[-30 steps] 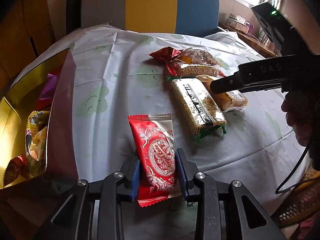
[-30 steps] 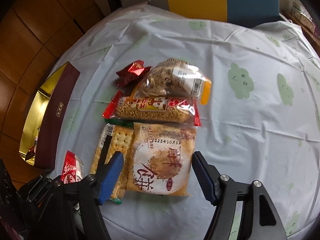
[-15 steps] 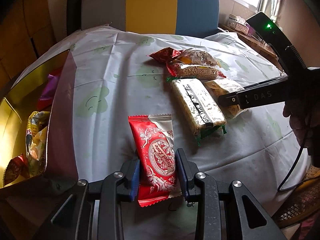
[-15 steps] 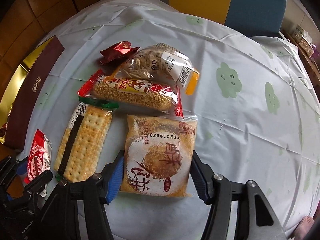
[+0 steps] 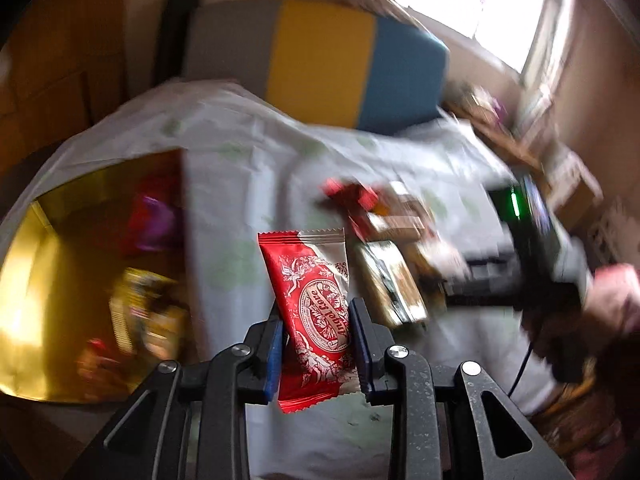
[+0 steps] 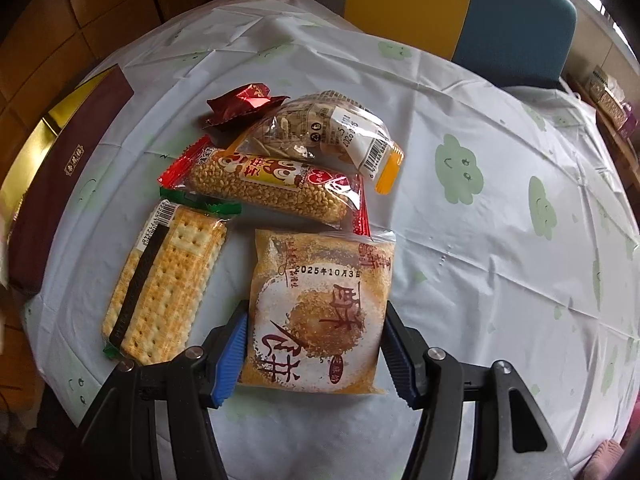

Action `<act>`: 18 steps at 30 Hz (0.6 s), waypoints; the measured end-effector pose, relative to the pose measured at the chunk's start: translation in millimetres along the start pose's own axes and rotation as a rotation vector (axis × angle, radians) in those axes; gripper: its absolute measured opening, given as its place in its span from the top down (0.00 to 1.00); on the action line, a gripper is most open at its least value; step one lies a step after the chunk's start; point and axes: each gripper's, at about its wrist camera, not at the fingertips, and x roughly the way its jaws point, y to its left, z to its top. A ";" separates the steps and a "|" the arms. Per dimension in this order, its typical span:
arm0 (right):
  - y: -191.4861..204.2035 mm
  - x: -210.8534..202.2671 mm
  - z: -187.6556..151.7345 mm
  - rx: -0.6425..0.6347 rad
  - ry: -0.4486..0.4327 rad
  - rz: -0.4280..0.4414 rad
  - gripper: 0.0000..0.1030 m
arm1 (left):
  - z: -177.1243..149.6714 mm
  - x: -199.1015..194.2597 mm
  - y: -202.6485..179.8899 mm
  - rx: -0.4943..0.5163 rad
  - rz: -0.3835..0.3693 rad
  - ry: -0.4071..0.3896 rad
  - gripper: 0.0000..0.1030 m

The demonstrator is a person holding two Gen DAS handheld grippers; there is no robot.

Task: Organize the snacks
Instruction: 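Grasp the red-white wafer packet with the left tool and drop it into the gold box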

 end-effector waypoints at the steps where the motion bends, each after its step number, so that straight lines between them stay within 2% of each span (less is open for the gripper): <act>1: -0.6 0.4 0.5 -0.003 0.000 -0.002 0.40 | 7.7 -5.9 14.2 -0.045 0.007 -0.010 0.70; 5: -1.4 -2.7 0.1 -0.002 0.003 0.001 0.40 | 36.1 -17.8 90.5 -0.272 0.061 -0.014 0.70; 7: -3.9 -4.9 1.6 -0.007 0.002 -0.006 0.40 | 45.3 -15.6 124.2 -0.346 0.107 -0.007 0.70; 10: -2.1 -4.6 2.7 -0.012 0.002 -0.012 0.40 | 57.0 -0.3 161.5 -0.393 0.165 0.021 0.70; 13: -1.2 -4.4 2.4 -0.017 0.002 -0.015 0.40 | 61.0 25.6 186.2 -0.423 0.183 0.080 0.70; 15: -1.6 -4.2 2.5 -0.021 0.001 -0.017 0.40 | 64.1 42.9 195.9 -0.431 0.210 0.121 0.70; 18: -1.3 -6.0 2.1 -0.024 -0.003 -0.023 0.40 | 72.0 64.1 202.5 -0.431 0.230 0.137 0.70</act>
